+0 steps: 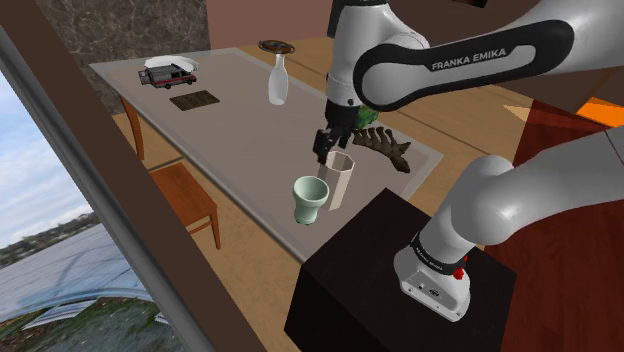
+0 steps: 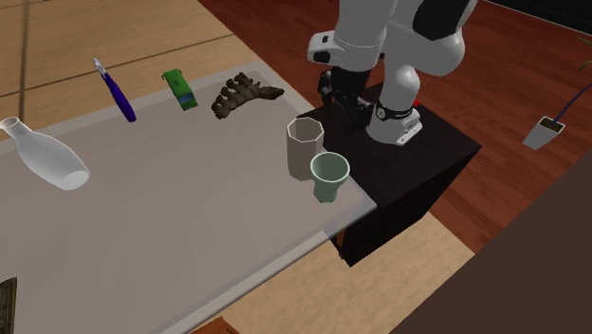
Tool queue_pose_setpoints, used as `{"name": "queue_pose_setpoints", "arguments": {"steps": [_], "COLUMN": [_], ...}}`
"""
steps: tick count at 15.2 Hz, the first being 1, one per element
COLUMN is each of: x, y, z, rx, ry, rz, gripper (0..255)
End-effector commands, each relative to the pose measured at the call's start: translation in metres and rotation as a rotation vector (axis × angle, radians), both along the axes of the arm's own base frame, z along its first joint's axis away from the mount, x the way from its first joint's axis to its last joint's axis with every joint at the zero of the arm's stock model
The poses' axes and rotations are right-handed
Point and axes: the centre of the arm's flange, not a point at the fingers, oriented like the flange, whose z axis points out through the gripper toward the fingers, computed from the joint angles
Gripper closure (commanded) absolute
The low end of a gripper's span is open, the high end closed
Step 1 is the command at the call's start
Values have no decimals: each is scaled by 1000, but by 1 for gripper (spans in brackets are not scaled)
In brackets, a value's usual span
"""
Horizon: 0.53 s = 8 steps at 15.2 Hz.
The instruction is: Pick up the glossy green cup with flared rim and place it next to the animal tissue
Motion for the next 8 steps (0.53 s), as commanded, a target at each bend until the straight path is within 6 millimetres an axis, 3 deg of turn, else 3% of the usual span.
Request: {"name": "queue_pose_setpoints", "arguments": {"steps": [1, 8], "x": [6, 20], "y": [16, 75], "z": [-22, -96], "rx": [-10, -47], "ry": [-3, -5], "rz": [10, 47], "gripper": [0, 0]}}
